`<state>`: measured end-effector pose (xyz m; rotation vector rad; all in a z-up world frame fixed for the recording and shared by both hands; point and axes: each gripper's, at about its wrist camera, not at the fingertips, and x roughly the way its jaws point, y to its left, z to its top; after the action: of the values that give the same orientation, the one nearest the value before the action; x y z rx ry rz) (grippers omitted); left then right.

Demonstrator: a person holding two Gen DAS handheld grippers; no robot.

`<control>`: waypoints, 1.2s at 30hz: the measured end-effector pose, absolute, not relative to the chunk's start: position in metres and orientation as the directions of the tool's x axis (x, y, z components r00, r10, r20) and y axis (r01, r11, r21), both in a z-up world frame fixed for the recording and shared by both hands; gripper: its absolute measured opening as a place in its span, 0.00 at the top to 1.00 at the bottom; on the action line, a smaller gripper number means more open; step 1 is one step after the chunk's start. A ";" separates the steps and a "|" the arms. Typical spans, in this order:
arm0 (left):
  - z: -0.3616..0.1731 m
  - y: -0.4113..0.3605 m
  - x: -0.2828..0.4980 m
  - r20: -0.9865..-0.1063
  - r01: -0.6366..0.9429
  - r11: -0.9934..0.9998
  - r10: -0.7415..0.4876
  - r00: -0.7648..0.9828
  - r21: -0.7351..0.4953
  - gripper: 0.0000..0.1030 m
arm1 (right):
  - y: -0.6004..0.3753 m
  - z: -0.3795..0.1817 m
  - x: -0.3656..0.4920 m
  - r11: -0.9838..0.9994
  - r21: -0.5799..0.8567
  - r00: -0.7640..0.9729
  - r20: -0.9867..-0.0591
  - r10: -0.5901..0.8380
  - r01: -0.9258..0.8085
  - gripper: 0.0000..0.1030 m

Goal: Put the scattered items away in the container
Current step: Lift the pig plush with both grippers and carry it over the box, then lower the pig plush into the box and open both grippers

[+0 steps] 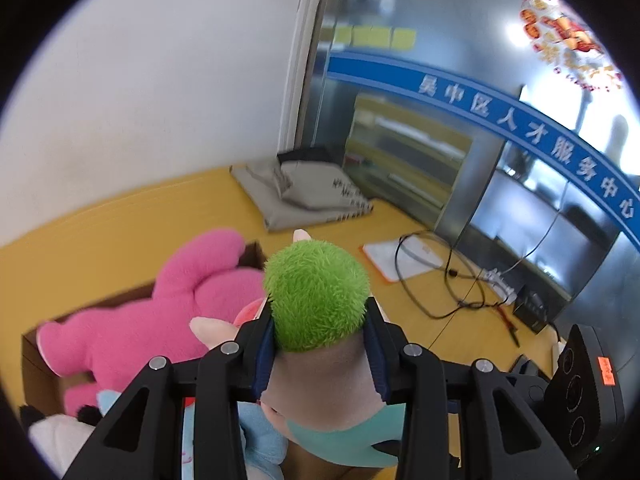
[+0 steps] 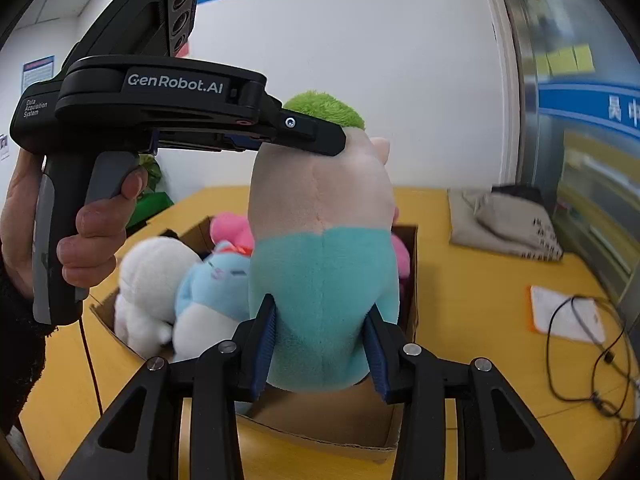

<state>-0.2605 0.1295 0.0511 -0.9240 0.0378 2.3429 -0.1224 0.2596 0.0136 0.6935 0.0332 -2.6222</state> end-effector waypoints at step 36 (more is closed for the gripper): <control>0.006 0.006 -0.005 -0.607 -0.326 -0.944 0.284 -0.742 -0.043 0.21 | 0.256 0.018 -0.010 -0.920 0.126 -0.770 -0.511 -0.381 0.372 0.00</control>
<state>-0.0045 0.0065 0.0063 -0.9107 0.0939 2.6598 -0.0100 0.2562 0.0175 0.7638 -0.0244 -2.6296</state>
